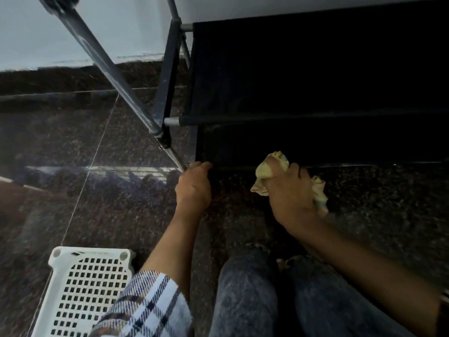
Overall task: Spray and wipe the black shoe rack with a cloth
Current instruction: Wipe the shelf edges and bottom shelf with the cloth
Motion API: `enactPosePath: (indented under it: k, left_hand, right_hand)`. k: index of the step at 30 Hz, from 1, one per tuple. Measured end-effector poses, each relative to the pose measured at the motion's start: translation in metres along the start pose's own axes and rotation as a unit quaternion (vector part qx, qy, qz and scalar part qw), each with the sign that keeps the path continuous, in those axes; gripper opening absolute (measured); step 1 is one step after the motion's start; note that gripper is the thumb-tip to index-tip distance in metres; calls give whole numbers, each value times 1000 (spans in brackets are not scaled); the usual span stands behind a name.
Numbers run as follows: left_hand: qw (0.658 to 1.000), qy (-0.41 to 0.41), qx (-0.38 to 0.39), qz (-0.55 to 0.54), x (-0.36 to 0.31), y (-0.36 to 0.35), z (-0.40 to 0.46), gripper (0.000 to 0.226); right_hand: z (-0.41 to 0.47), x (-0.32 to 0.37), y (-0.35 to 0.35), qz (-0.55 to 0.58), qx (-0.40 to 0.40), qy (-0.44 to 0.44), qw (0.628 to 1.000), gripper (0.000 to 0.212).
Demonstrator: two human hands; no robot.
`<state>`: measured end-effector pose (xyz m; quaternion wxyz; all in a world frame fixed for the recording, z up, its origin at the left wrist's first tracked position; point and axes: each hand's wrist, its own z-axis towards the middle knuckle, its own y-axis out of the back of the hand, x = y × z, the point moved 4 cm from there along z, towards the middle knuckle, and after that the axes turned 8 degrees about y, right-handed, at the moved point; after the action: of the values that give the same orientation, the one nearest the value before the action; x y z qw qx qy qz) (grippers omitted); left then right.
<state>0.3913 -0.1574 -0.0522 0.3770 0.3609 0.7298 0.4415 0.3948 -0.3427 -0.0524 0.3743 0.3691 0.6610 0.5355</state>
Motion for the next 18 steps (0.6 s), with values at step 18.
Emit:
enactPosePath:
  k: [18]
  left_hand:
    - [1000, -6, -17, -9, -2, -5, -3, 40]
  right_hand:
    - [-13, -7, -6, 176, -32, -101, 979, 33]
